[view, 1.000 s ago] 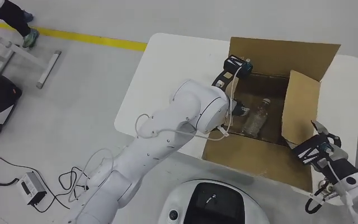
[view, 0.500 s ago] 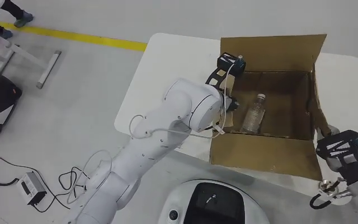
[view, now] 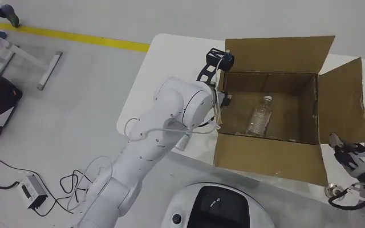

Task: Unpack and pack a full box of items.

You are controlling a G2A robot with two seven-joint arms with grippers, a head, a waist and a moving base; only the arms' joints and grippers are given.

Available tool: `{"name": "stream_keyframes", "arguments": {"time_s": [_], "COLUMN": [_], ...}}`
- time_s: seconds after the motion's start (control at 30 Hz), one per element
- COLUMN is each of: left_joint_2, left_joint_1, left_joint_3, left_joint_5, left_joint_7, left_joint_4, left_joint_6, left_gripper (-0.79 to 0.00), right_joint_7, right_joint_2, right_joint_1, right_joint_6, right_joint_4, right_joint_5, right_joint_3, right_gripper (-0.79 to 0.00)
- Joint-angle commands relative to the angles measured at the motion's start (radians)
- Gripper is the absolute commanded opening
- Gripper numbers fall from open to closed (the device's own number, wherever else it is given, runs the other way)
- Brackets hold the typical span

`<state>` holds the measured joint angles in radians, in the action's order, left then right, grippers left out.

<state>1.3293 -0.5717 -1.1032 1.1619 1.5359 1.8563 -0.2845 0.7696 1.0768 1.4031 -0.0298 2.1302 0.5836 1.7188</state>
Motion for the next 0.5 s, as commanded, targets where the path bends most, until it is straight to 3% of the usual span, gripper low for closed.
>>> {"name": "stream_keyframes", "arguments": {"time_s": [0.0, 0.07, 0.1, 0.23, 0.47], "left_joint_2": [0.001, 0.002, 0.002, 0.004, 0.009], "left_joint_1": [-0.003, -0.004, -0.005, -0.006, -0.019], "left_joint_3": [-0.002, -0.007, -0.006, -0.017, -0.049], "left_joint_5": [0.014, 0.029, 0.042, 0.093, 0.182], "left_joint_7": [0.000, 0.000, 0.000, 0.000, 0.000], "left_joint_4": [0.000, -0.002, -0.003, -0.010, -0.011], "left_joint_6": [0.000, 0.000, 0.000, 0.000, 0.000], "left_gripper": [0.000, 0.000, 0.000, 0.000, 0.000], "right_joint_7": [0.004, 0.006, 0.009, 0.011, -0.002], "right_joint_2": [0.001, 0.002, 0.003, 0.004, 0.007], "right_joint_1": [0.002, 0.003, 0.003, -0.007, -0.018], "right_joint_6": [0.024, 0.057, 0.072, 0.115, 0.189], "right_joint_4": [-0.006, -0.016, -0.018, -0.038, -0.071], "right_joint_5": [-0.061, -0.119, -0.145, -0.249, -0.377], "right_joint_3": [0.014, 0.024, 0.028, 0.045, 0.053], "right_gripper": [-0.714, -0.640, -0.551, -0.468, -0.471]}}
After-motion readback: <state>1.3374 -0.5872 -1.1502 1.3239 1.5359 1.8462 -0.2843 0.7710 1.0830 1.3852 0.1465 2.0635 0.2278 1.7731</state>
